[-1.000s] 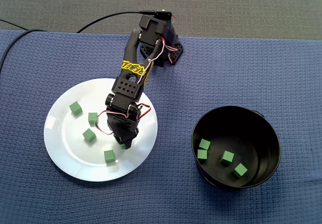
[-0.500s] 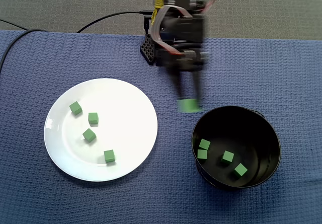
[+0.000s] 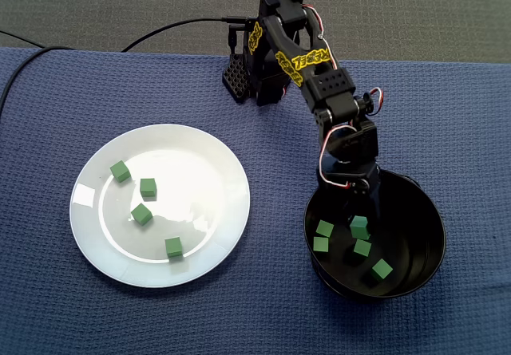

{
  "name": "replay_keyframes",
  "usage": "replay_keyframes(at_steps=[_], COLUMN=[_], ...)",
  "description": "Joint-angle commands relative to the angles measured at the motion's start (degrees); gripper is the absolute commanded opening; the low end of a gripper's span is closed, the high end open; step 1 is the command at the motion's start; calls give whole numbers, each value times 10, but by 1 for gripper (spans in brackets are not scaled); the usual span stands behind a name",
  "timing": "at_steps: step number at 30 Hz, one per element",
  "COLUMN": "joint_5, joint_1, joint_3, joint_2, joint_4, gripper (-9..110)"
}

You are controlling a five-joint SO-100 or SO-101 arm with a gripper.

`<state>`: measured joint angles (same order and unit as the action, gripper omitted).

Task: Pick up the items on the white plate and put them in the black container.

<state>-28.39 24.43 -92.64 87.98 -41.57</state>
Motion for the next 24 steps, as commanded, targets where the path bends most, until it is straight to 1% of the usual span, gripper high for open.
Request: replay_keyframes(at_steps=[1,3,5,7,8,10,12,15,20,22,24], joint_5=[-13,-59,-111,-245,-281,-269,-249,-220,-218,-184,-125], joint_1=[-2,-24,-74,-152,-207,-332,-433,-527,-583,-589,-591], joint_3=[5,37,89,132,149,186,200,191,91,91,106], joint_2=[9,35,74,110,123,125,108,71,4,-17,-46], joint_4=[-12,-86,-182,-276,-287,-253,-226,-238,-118,-130,-160], gripper=[25,26,27,25,24,26,26,26,26,24,24])
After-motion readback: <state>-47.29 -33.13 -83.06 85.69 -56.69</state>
